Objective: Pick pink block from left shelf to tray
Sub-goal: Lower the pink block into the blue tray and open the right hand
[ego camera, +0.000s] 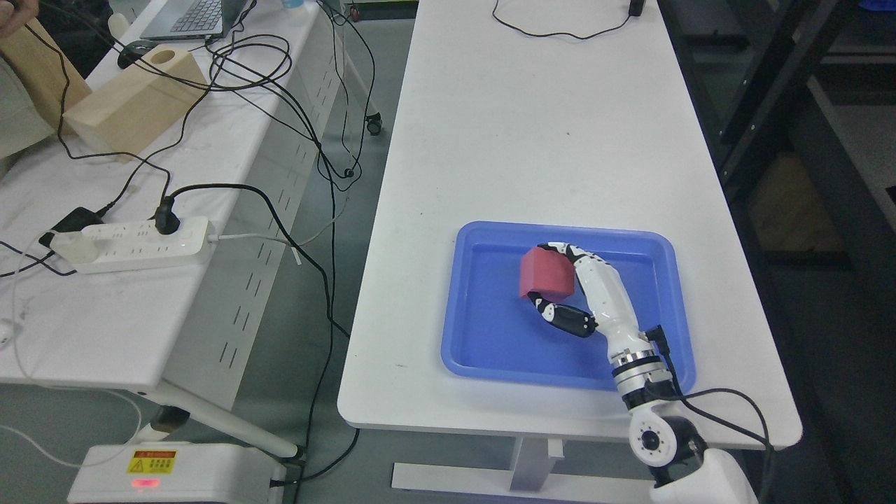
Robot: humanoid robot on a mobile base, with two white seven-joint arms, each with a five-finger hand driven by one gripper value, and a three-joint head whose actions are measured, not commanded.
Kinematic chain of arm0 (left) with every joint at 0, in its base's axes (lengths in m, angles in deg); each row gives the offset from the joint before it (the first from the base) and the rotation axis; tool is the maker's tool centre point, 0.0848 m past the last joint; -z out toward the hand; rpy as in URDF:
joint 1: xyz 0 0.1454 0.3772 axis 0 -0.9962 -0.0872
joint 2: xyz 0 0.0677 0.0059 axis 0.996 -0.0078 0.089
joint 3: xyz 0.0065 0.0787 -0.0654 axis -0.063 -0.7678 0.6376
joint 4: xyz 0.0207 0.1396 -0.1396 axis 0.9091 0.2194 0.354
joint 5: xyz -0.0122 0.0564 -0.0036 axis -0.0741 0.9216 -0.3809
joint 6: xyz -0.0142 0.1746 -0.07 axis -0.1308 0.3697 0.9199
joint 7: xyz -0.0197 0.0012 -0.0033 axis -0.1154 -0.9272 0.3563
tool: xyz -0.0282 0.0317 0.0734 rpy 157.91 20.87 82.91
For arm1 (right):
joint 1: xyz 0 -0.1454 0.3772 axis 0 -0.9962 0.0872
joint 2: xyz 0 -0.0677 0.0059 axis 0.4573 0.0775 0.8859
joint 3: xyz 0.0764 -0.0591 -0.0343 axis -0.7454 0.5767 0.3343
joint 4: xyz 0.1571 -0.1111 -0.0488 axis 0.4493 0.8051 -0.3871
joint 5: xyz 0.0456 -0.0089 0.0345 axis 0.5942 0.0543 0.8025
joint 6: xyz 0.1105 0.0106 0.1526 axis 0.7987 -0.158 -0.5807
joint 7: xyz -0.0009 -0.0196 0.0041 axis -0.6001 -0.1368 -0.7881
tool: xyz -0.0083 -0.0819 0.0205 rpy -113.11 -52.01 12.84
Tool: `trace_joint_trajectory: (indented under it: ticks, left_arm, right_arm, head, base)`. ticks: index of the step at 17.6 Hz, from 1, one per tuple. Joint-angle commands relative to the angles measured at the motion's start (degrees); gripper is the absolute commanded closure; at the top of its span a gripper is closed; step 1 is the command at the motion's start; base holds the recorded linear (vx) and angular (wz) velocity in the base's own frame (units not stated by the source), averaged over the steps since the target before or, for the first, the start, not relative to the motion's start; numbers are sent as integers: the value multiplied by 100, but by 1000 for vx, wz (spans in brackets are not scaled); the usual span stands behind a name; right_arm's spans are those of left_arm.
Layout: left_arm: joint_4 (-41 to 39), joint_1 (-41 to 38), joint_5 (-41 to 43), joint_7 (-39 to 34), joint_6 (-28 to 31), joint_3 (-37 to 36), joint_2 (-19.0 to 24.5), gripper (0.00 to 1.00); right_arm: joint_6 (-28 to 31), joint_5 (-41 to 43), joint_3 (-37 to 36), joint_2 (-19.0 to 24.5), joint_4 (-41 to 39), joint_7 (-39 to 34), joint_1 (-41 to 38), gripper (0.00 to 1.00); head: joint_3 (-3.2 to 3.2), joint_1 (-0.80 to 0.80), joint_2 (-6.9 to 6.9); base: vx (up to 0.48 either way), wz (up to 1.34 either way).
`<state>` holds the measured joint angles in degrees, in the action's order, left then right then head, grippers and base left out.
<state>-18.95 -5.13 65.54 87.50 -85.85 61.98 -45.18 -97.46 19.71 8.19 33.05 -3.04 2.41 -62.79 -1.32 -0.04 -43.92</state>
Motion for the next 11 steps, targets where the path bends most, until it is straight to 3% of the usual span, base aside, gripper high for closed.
trace_joint_trajectory:
  ticks: [1, 5, 9, 11]
  left_arm:
    - [-100, -114, 0, 1, 5, 0, 100, 0]
    - [-100, -114, 0, 1, 5, 0, 100, 0]
    - [-100, -114, 0, 1, 5, 0, 100, 0]
    - [-100, -114, 0, 1, 5, 0, 100, 0]
  right_arm:
    - [154, 717, 60, -100, 60, -18, 97, 22]
    - [163, 1253, -88, -100, 51, -27, 62, 16]
    - [58, 2709, -606, -100, 16, -44, 53, 2]
    - [-222, 3283, -888, -100, -10, -53, 62, 1]
  head:
    - [0, 0, 0]
    - [0, 0, 0]
    - [0, 0, 0]
    - [0, 0, 0]
  base:
    - [29, 1]
    - [20, 0]
    - [0, 0]
    - [0, 0]
